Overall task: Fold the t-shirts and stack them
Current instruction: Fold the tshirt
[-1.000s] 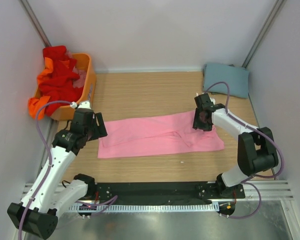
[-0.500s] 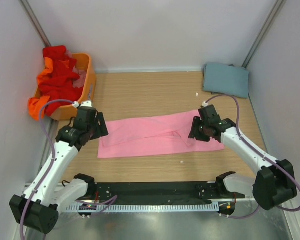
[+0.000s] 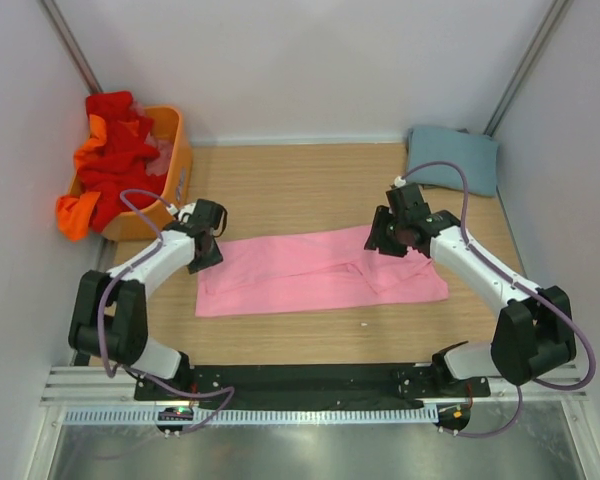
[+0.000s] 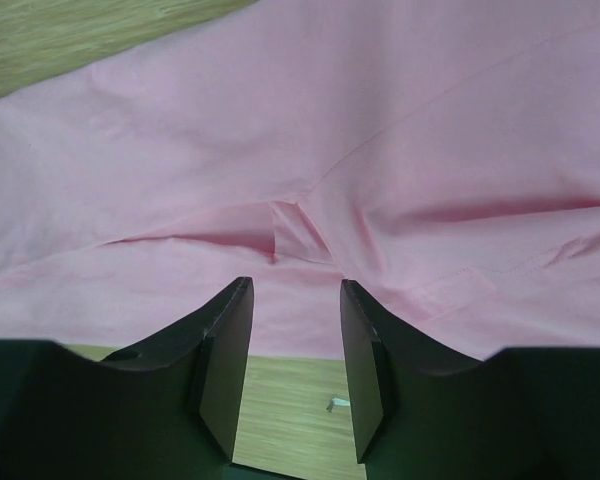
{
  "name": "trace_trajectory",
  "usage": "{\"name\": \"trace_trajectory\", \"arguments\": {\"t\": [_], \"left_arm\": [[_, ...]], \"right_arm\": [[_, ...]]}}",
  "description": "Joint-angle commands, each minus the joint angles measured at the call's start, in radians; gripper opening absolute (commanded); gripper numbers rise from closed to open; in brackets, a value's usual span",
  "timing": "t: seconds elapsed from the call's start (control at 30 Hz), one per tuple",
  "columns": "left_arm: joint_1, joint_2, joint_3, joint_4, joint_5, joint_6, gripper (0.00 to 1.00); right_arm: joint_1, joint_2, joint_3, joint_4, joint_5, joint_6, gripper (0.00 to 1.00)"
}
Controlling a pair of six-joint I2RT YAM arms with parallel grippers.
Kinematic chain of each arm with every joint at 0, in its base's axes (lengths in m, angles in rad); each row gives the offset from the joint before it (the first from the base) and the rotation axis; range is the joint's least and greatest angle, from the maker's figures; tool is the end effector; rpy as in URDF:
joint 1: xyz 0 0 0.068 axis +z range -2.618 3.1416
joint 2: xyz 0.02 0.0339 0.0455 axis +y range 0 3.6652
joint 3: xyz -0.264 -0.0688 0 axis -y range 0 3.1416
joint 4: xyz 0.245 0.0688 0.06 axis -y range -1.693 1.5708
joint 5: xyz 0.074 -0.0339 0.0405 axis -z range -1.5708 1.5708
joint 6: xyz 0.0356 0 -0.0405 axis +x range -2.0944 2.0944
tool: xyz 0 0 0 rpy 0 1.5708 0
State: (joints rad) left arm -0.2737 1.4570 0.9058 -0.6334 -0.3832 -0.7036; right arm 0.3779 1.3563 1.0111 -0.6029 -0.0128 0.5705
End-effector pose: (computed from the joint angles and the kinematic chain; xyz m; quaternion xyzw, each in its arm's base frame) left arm 0.2640 -0.0603 0.1995 -0.2412 0.9335 0.0766 0.2541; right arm 0.2588 0.1032 0.2560 0.0896 0.9477 0.1453 0.2698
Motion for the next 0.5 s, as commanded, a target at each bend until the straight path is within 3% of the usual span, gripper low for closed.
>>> {"name": "trace_trajectory", "arguments": {"t": [0.0,0.3,0.47], "left_arm": [[0.021,0.072,0.036,0.130,-0.079,-0.025,0.44],[0.025,0.134,0.002,0.340,-0.054,0.065,0.45],[0.045,0.175,0.007,0.359,-0.054,0.075,0.42]], "right_arm": [[0.006,-0.017,-0.002,0.032,-0.015,-0.024,0.46],[0.027,-0.031,-0.032,0.034,-0.032,-0.044,0.43],[0.041,-0.011,-0.028,0.025,-0.030,-0.055,0.42]]}}
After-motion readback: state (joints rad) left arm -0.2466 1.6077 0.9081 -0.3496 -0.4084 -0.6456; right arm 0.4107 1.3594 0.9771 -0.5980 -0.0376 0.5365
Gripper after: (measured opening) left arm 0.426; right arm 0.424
